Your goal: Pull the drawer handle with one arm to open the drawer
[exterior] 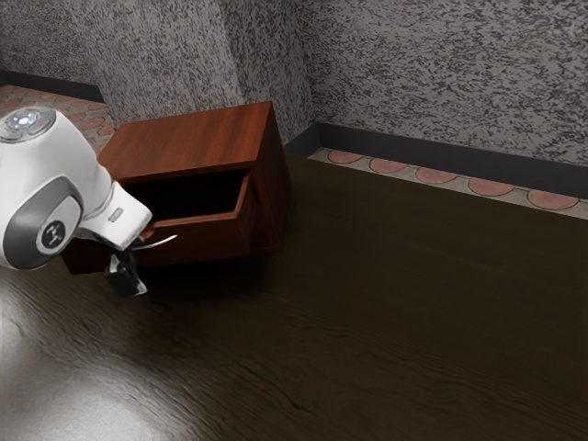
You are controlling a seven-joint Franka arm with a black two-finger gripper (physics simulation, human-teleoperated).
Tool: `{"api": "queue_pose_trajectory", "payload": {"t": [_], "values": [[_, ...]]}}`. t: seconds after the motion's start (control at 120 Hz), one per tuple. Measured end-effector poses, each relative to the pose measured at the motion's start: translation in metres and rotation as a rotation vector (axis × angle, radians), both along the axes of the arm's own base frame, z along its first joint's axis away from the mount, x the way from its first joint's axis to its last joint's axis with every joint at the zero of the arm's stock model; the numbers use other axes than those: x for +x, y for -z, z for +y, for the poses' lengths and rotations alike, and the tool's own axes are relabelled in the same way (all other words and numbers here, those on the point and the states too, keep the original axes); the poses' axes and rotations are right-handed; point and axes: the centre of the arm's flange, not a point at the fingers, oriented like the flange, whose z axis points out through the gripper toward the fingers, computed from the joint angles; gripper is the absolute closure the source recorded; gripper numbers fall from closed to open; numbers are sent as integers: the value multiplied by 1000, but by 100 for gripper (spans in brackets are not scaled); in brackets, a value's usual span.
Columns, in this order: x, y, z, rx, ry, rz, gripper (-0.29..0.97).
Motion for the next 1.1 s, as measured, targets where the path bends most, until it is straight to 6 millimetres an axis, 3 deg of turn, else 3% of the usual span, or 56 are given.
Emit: {"api": "queue_pose_trajectory", "payload": {"t": [0.308,0.475,0.725,0.775,0.942,1.1], "values": [[-28,2,-14,4,-11,-9,0],[-33,2,-29,3,3,-22,0],[-47,3,-34,5,-8,-29,3],[-47,-5,-34,6,-13,-48,10],[-51,-24,-29,4,-32,-91,5],[-73,-66,-50,6,-51,-145,2]]}}
